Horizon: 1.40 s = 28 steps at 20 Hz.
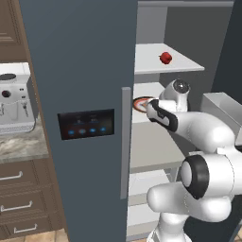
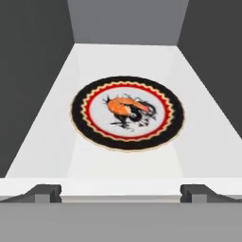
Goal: Transport the shrimp from the fridge to the microwave and turn on the microwave.
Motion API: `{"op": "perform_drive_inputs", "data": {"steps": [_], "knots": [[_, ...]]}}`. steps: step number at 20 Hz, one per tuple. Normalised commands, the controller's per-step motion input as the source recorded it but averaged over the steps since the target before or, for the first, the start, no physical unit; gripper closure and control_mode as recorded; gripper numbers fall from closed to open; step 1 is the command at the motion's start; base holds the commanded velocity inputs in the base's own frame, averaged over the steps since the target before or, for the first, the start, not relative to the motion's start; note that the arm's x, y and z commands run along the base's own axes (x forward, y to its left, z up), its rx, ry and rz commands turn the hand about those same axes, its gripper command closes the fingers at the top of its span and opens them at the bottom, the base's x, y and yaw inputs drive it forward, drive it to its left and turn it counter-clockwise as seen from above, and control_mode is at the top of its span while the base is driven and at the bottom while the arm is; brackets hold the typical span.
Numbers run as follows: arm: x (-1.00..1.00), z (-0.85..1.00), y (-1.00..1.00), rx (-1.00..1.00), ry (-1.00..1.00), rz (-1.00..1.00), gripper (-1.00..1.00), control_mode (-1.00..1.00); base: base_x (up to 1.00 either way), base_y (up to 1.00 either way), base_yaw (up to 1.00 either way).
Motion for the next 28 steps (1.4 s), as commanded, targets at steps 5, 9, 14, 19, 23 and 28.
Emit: {"op": "perform_drive_inputs", "data": {"steps": [5, 9, 14, 19, 23, 28], "knots": [[0.26, -0.10, 0.00, 0.00, -0.02, 0.00, -1.00, -1.00, 0.00, 0.00, 0.00], [0.28, -0.08, 0.00, 0.00, 0.00, 0.00, -1.00, -1.00, 0.00, 0.00, 0.00], [0.32, -0.01, 0.00, 0.00, 0.00, 0.00, -1.00, -1.00, 0.00, 0.00, 0.00], [0.33, -0.01, 0.00, 0.00, 0.00, 0.00, -1.00, -1.00, 0.00, 0.00, 0.00], [0.31, -0.03, 0.00, 0.00, 0.00, 0.00, -1.00, -1.00, 0.00, 0.00, 0.00], [0.20, -0.13, 0.00, 0.00, 0.03, -0.01, -1.00, -1.00, 0.00, 0.00, 0.00]]}}
